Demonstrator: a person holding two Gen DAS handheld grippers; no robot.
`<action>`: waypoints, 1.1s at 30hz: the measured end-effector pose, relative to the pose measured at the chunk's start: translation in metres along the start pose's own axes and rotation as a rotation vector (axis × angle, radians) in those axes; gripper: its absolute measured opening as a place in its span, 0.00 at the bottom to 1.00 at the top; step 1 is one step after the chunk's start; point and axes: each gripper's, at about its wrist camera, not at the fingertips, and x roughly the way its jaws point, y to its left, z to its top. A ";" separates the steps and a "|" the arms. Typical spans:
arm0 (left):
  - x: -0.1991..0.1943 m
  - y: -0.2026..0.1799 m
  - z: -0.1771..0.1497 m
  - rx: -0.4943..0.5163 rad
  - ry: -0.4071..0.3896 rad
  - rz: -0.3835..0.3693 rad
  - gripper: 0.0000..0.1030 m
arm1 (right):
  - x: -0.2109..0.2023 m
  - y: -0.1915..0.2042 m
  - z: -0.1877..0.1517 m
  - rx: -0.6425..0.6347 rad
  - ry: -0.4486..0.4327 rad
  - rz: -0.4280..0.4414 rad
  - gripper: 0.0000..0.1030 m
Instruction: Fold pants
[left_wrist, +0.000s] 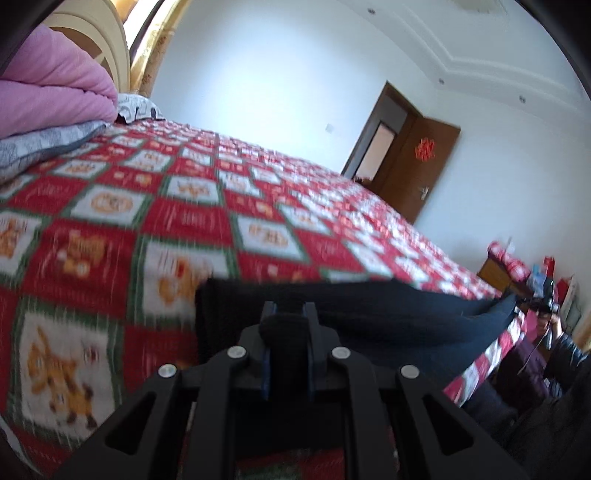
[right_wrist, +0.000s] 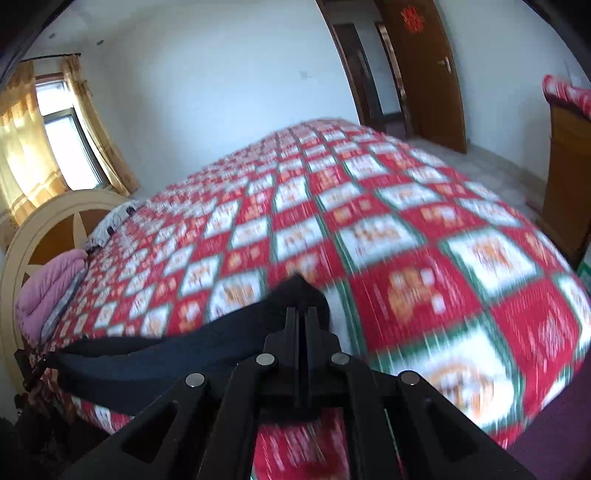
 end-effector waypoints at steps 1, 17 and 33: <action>0.001 -0.001 -0.004 0.009 0.010 0.001 0.15 | 0.000 -0.001 -0.005 0.001 0.010 -0.010 0.02; -0.044 0.031 -0.017 0.031 -0.025 0.206 0.63 | -0.043 -0.017 -0.018 0.027 0.009 -0.234 0.05; -0.045 -0.007 -0.032 -0.030 0.054 0.107 0.63 | 0.020 0.243 -0.067 -0.496 0.089 0.111 0.33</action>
